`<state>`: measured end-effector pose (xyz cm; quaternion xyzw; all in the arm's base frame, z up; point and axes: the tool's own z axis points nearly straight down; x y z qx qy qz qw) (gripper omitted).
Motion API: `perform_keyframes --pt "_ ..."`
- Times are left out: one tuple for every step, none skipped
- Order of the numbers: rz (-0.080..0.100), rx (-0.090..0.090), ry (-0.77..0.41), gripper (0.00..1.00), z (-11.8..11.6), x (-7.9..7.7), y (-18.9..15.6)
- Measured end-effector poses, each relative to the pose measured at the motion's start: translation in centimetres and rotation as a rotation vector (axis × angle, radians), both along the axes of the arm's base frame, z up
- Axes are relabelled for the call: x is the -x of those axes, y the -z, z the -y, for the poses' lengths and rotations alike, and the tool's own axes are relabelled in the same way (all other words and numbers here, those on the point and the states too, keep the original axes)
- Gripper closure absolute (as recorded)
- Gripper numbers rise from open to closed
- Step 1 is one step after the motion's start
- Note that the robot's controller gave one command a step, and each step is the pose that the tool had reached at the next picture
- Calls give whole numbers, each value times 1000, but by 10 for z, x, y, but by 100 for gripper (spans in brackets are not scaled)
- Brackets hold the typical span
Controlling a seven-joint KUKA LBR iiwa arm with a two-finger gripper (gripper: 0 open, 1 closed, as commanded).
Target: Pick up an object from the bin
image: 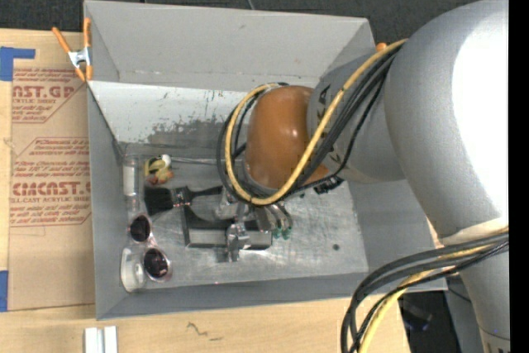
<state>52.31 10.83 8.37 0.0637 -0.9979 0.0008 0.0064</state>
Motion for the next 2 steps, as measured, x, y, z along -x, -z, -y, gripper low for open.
perform_keyframes --pt "8 -1 1 100 0 0 -9" --pt "9 -2 0 100 0 -1 -19"
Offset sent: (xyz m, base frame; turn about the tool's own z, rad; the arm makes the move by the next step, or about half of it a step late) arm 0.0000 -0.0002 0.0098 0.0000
